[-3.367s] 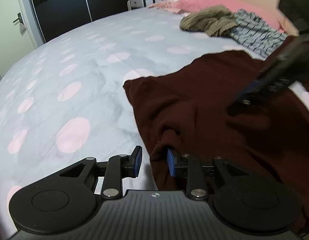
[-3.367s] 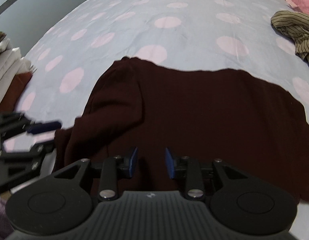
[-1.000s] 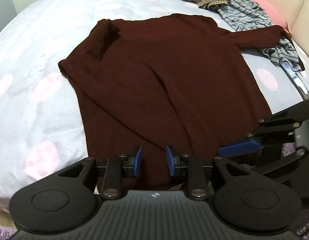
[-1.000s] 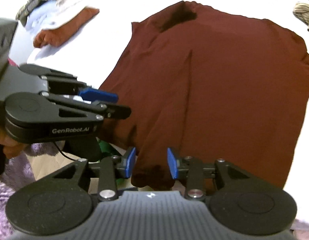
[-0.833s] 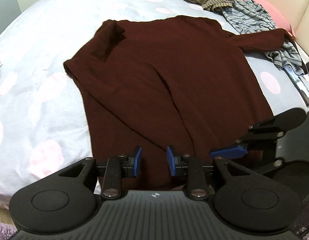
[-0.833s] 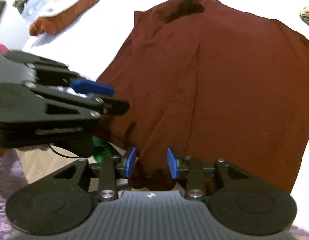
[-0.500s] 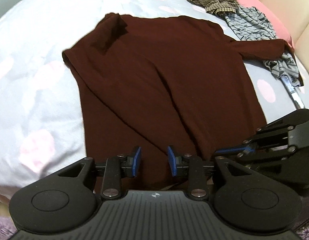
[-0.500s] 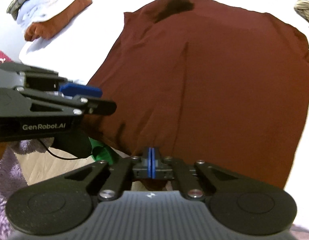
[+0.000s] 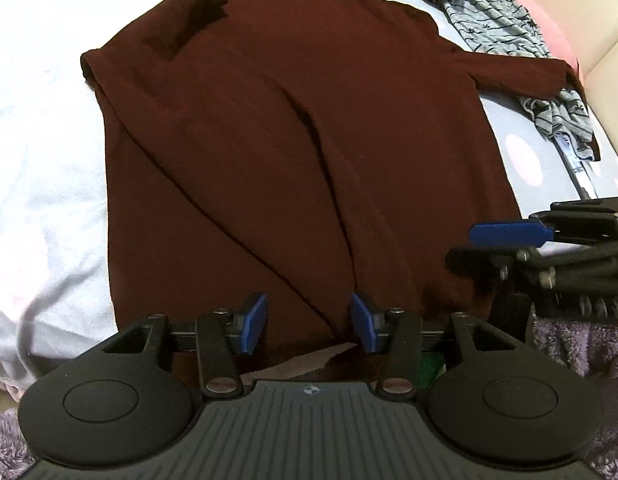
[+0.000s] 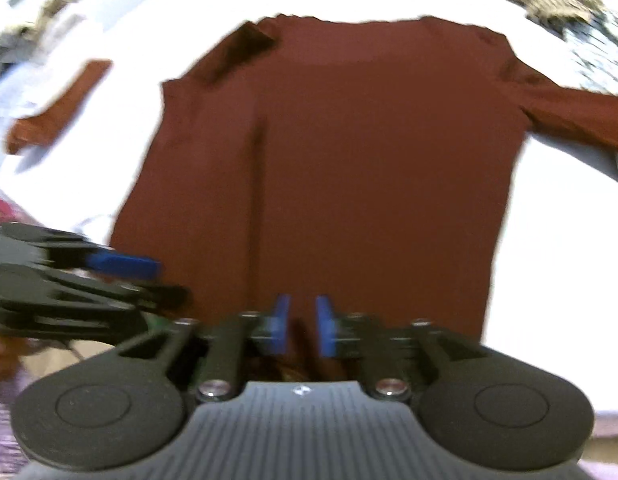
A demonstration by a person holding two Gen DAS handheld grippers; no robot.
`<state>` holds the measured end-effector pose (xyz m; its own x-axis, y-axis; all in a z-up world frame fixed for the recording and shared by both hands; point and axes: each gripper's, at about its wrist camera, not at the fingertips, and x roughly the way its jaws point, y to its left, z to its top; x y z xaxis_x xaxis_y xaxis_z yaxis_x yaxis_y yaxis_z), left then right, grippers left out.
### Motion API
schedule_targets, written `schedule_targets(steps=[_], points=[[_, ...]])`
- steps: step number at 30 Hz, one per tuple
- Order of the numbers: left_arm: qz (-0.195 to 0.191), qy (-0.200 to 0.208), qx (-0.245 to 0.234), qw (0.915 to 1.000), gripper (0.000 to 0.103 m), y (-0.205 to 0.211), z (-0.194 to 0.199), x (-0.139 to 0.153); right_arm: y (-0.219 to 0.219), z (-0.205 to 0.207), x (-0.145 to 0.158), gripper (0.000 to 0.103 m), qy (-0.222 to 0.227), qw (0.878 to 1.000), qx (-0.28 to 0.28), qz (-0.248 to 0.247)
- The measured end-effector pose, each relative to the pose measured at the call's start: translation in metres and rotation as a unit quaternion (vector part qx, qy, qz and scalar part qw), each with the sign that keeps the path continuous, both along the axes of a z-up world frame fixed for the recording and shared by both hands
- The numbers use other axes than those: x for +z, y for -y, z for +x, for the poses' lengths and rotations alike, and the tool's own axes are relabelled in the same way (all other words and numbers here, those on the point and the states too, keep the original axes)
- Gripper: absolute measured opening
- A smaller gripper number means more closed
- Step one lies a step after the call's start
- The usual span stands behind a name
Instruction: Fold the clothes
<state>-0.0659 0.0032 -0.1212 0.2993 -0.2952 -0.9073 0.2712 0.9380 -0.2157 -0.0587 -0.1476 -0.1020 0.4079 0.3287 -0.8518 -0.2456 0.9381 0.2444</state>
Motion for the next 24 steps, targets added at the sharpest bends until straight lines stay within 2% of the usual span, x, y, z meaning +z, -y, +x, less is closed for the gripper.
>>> schedule_targets(steps=[1,3,6,9,17,19,20,21,24], points=[[-0.003,0.002,0.004,1.0,0.043,-0.001,0.001,0.001,-0.005,-0.001,0.001,0.041,0.006,1.0,0.014,0.002],[-0.011,0.008,0.016,0.9998,0.034,-0.004,0.003,0.003,-0.018,-0.003,-0.001,0.04,0.009,0.999,0.045,-0.003],[-0.025,0.004,0.031,0.9992,0.028,-0.01,0.007,0.002,-0.035,-0.01,-0.005,0.038,0.009,0.995,0.094,-0.019],[-0.023,0.004,0.032,0.9992,0.021,-0.009,0.01,-0.001,-0.049,-0.012,-0.008,0.036,0.011,0.993,0.119,-0.022],[-0.025,0.002,0.028,0.9993,0.019,-0.013,0.011,0.0,-0.074,0.002,-0.026,0.036,-0.002,0.989,0.142,-0.037],[-0.026,0.002,0.028,0.9993,0.019,-0.015,0.01,0.0,-0.082,0.006,-0.029,0.021,0.001,0.988,0.145,-0.055],[-0.027,0.002,0.029,0.9992,0.019,-0.015,0.01,0.0,-0.082,0.008,-0.029,0.011,0.003,0.987,0.145,-0.064],[-0.028,0.002,0.031,0.9991,0.019,-0.016,0.01,0.001,-0.079,0.009,-0.028,0.007,0.001,0.988,0.143,-0.061],[-0.035,0.0,0.035,0.9988,0.019,-0.018,0.008,0.002,-0.061,0.008,-0.02,0.006,-0.011,0.993,0.114,-0.034]])
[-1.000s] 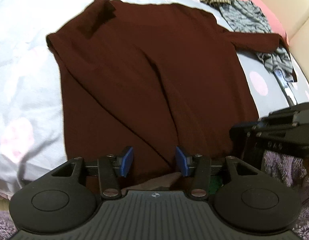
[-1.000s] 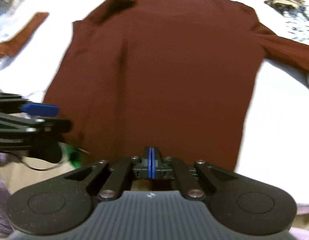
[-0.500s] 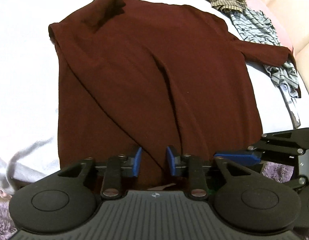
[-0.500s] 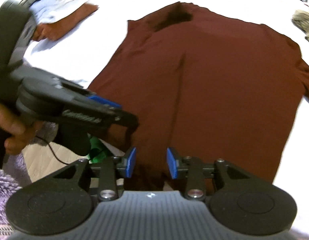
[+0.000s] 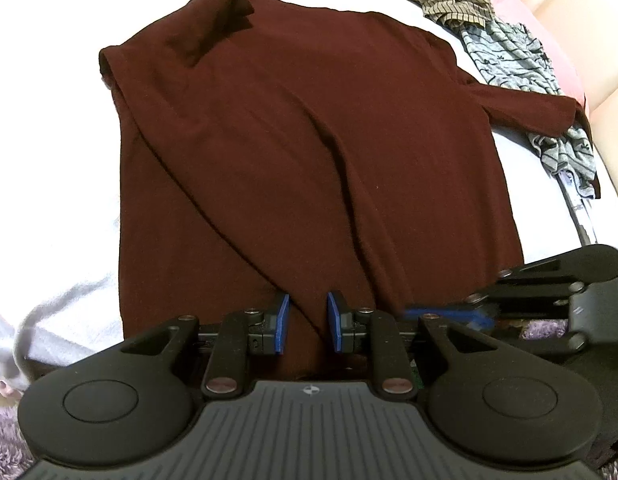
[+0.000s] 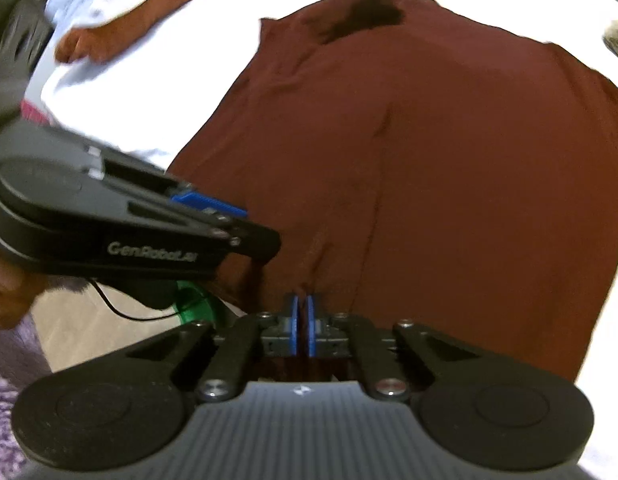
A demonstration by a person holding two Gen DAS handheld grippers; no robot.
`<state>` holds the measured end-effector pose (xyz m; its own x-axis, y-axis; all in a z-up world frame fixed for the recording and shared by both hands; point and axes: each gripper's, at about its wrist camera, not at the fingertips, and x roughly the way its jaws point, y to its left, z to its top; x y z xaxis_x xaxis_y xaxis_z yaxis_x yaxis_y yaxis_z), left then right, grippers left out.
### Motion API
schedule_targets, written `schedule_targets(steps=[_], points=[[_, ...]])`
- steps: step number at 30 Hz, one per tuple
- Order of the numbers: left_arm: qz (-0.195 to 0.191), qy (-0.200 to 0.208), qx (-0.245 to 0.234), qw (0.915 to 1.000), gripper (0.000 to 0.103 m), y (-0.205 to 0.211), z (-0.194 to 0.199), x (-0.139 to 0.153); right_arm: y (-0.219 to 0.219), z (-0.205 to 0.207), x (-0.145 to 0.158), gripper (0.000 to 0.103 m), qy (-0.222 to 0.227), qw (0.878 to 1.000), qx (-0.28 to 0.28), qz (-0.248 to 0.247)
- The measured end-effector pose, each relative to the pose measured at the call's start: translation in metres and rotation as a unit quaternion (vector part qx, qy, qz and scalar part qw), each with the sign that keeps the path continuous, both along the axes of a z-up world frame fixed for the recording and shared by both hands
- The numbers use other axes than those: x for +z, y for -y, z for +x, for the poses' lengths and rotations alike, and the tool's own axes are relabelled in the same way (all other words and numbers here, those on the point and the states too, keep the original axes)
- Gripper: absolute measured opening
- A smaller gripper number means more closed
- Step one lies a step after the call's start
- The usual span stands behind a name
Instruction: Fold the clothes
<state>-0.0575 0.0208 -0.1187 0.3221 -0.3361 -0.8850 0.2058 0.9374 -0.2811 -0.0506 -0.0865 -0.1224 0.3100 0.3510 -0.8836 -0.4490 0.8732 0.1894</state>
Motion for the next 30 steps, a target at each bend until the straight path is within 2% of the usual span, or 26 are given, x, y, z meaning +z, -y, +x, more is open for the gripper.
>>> schedule_targets(steps=[4,7,8,9,11,12,16,17,24,27,30], points=[[-0.014,-0.007,0.007,0.9998,0.024,0.002,0.001,-0.002,0.032,-0.005,0.011,0.006,-0.008,0.999,-0.05,0.02],[-0.013,-0.006,0.004,0.9999,0.024,0.005,0.003,-0.003,0.051,-0.005,0.006,0.006,-0.02,0.996,-0.09,0.009],[-0.01,-0.004,0.0,0.9999,0.023,0.007,0.003,-0.003,0.055,-0.003,0.002,0.005,-0.026,0.995,-0.096,0.01],[-0.004,-0.001,-0.003,1.0,0.015,0.008,0.003,-0.003,0.058,-0.002,-0.002,0.005,-0.032,0.994,-0.101,0.012],[0.004,0.004,-0.005,1.0,0.008,0.009,0.003,-0.001,0.059,-0.001,-0.005,0.005,-0.035,0.994,-0.104,0.019],[0.003,0.006,-0.003,1.0,0.004,0.008,0.003,0.0,0.059,-0.002,-0.005,0.005,-0.033,0.994,-0.102,0.019],[-0.019,0.012,0.005,0.9997,0.003,0.002,-0.001,0.01,0.063,-0.006,0.006,0.004,-0.028,0.994,-0.1,0.036],[-0.023,0.015,0.003,0.9996,0.0,0.001,-0.003,0.015,0.064,-0.009,0.011,0.003,-0.028,0.994,-0.098,0.047],[-0.047,0.042,0.019,0.9978,0.0,-0.029,-0.019,0.049,0.056,-0.026,0.048,0.002,-0.028,0.985,-0.03,0.167],[-0.054,0.038,0.037,0.9972,0.0,-0.042,-0.027,0.048,0.048,-0.03,0.058,0.001,-0.016,0.984,-0.01,0.176],[-0.05,0.042,0.045,0.9969,0.0,-0.05,-0.035,0.051,0.046,-0.035,0.061,0.0,-0.027,0.98,0.004,0.197]])
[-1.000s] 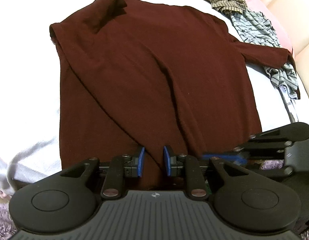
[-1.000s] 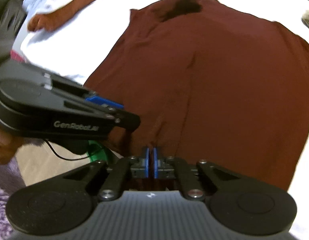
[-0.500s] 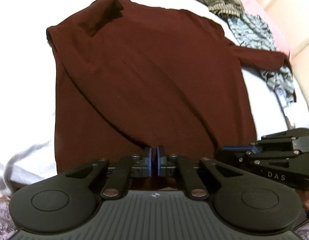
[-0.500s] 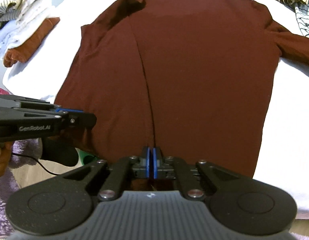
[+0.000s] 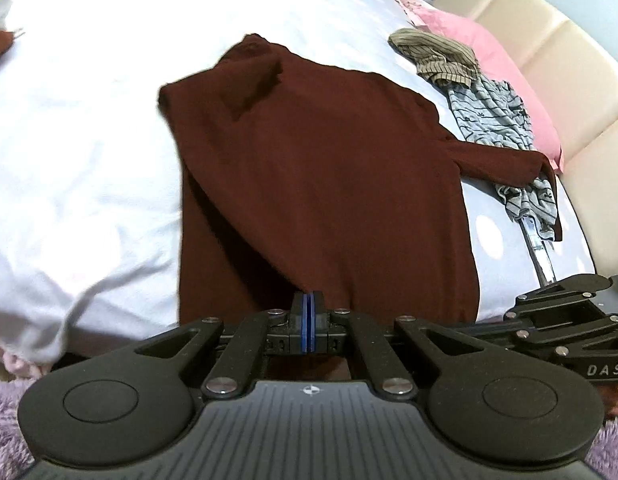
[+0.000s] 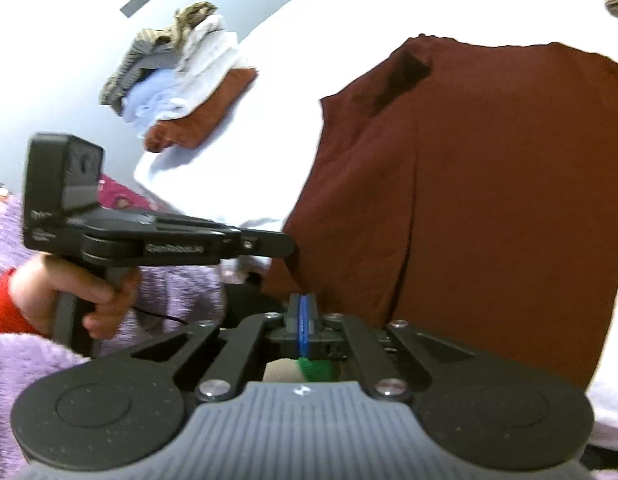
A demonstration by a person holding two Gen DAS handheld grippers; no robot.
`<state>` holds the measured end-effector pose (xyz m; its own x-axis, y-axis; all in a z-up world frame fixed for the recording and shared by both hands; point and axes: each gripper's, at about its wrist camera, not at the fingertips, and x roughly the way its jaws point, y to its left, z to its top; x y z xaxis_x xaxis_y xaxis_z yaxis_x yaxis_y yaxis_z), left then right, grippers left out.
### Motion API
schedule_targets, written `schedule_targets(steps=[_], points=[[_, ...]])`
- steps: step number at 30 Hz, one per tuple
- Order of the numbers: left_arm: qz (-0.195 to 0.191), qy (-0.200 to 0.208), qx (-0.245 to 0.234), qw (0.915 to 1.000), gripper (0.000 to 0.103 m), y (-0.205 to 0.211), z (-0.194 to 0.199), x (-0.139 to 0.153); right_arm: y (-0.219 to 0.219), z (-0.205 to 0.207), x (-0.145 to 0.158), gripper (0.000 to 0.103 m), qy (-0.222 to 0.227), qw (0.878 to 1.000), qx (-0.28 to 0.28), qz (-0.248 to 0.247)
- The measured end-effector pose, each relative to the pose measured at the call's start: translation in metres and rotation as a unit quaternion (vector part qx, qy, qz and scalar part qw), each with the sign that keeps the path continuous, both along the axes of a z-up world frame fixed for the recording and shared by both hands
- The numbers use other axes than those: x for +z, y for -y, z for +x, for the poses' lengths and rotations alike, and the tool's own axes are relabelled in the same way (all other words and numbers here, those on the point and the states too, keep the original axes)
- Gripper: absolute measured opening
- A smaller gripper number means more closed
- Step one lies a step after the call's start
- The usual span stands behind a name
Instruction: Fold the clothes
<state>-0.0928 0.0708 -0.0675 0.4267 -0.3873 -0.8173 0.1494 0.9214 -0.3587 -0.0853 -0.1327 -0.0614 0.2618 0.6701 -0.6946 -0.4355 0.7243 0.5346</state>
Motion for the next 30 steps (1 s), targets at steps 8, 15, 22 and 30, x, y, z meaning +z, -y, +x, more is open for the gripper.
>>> schedule_targets(steps=[8,15,22,30], points=[[0.044,-0.046,0.023,0.9977,0.0,-0.022,-0.014,-0.015,-0.024,-0.004,-0.009,0.009,0.011,0.998,0.043,-0.035],[0.067,-0.068,0.019,0.9953,0.0,-0.024,-0.008,-0.033,-0.033,0.017,-0.043,0.035,-0.016,0.997,-0.002,-0.073],[0.061,-0.069,0.031,0.9952,0.0,-0.035,-0.009,-0.037,-0.047,0.031,-0.07,0.033,-0.014,0.996,-0.02,-0.085],[0.056,-0.064,0.039,0.9956,0.0,-0.041,-0.013,-0.035,-0.051,0.034,-0.07,0.002,-0.022,0.996,-0.02,-0.079]])
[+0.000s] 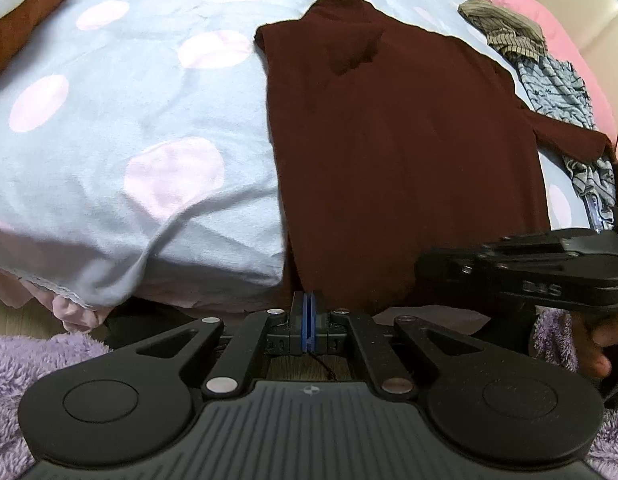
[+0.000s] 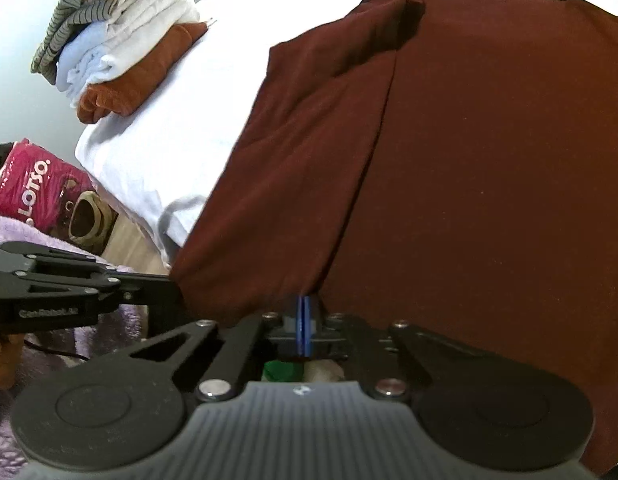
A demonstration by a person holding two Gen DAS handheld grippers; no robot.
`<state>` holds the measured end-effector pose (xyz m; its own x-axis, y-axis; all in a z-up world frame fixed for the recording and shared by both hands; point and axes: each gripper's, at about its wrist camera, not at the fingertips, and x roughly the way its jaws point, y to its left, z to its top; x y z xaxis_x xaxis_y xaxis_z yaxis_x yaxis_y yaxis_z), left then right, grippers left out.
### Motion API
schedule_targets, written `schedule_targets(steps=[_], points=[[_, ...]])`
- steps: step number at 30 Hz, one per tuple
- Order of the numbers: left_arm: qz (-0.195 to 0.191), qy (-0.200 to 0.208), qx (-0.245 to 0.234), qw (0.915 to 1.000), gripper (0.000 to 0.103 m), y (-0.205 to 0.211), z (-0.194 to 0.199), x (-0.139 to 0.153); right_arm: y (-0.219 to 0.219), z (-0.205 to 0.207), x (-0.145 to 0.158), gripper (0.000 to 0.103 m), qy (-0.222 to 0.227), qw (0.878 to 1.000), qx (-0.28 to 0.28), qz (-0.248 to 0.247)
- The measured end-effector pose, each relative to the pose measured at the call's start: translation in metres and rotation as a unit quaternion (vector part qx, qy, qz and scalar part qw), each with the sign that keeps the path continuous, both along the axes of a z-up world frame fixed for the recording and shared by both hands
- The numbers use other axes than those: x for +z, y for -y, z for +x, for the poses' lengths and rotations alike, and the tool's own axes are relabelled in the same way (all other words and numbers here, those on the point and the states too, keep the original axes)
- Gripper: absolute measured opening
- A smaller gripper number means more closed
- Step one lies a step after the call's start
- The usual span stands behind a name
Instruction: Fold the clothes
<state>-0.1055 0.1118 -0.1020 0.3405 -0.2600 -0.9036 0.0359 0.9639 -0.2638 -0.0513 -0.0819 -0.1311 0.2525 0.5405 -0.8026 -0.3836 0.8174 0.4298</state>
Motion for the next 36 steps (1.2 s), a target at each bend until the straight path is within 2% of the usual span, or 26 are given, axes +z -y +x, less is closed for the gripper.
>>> schedule_targets(steps=[7,14,19,21,23,30,36], points=[[-0.002,-0.015,-0.014,0.9998,0.0,0.001,-0.004,-0.002,0.008,-0.02,0.033,0.002,0.007,1.0,0.023,0.016],[0.021,-0.029,-0.005,0.9994,0.0,0.001,-0.001,-0.007,0.004,-0.016,0.012,0.002,-0.024,0.999,0.022,0.005],[0.005,-0.013,0.01,0.9998,0.0,-0.002,0.002,0.001,0.01,-0.014,0.013,0.013,-0.017,1.0,0.011,-0.017],[-0.002,0.003,0.009,1.0,0.0,0.0,0.006,0.009,0.018,-0.014,0.019,0.028,-0.004,1.0,-0.002,-0.022],[-0.002,0.02,-0.009,0.9998,0.0,0.009,0.014,0.021,0.028,-0.011,0.027,0.03,0.009,0.999,-0.016,-0.03],[0.005,0.062,-0.09,0.994,0.002,0.052,0.054,0.067,0.096,0.018,0.062,0.031,0.041,0.992,-0.091,-0.077],[0.021,0.076,-0.153,0.9851,0.002,0.089,0.097,0.086,0.195,0.042,0.094,0.034,0.107,0.968,-0.162,-0.161]])
